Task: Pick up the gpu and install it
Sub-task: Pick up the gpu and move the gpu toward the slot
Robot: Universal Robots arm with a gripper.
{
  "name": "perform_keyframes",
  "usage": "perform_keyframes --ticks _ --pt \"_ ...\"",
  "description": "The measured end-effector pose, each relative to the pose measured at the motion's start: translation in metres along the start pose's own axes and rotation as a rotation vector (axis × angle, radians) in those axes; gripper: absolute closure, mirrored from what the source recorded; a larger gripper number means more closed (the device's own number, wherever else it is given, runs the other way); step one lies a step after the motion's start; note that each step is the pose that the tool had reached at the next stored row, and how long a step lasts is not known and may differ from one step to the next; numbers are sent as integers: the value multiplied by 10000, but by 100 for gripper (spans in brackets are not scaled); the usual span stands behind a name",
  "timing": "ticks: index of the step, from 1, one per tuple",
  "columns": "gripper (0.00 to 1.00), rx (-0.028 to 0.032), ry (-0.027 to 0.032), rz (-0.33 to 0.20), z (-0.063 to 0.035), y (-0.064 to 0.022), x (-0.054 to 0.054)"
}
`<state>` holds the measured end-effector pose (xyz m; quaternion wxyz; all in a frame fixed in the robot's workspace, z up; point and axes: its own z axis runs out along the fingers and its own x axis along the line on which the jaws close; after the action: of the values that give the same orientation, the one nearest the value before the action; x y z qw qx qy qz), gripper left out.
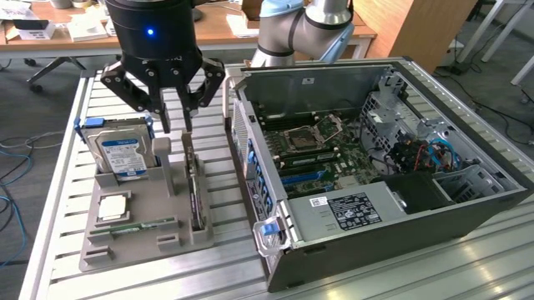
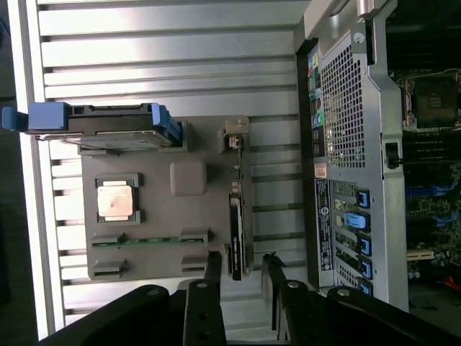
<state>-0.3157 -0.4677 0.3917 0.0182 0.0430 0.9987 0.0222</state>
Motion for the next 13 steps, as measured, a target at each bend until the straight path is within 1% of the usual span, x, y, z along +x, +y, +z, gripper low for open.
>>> perform_keyframes --ticks 1,2,8,13 --pt "65 0 0 0 0 0 0" --pt "58 0 0 0 0 0 0" --pt "58 -1 -1 0 8 0 1" --pt "58 0 1 0 86 -4 3"
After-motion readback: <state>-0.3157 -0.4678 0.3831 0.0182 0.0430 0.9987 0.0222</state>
